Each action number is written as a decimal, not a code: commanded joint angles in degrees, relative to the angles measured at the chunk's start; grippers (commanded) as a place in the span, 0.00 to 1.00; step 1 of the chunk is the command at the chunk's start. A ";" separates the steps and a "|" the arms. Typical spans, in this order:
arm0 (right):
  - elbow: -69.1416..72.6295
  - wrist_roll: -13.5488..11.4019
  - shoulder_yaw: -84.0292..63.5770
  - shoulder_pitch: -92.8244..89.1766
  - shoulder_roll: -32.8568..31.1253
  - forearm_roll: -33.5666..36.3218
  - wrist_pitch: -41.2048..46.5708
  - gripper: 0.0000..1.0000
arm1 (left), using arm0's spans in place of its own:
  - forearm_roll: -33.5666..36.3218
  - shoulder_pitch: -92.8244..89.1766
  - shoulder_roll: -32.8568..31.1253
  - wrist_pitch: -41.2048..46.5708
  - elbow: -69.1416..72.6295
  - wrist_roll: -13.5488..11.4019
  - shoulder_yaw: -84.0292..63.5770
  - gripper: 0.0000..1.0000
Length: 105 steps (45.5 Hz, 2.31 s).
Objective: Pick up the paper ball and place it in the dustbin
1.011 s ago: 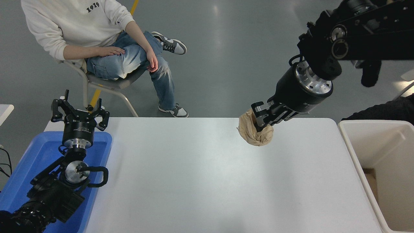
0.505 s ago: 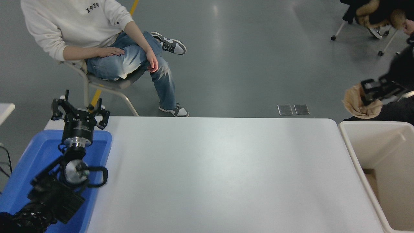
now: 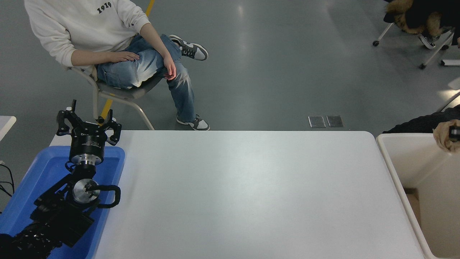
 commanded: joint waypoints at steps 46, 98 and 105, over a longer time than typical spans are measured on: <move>-6.04 -0.34 16.48 -8.52 0.84 -1.54 3.10 1.00 | 0.10 -0.06 0.00 0.00 -0.05 0.00 0.09 0.99; 39.34 -1.92 -24.22 56.45 35.46 32.20 35.90 1.00 | -0.08 0.03 0.00 0.00 -0.05 0.00 0.00 0.99; 38.01 -1.92 -31.07 56.54 35.55 31.32 35.90 1.00 | -0.08 0.03 0.00 0.00 0.03 0.00 0.00 0.99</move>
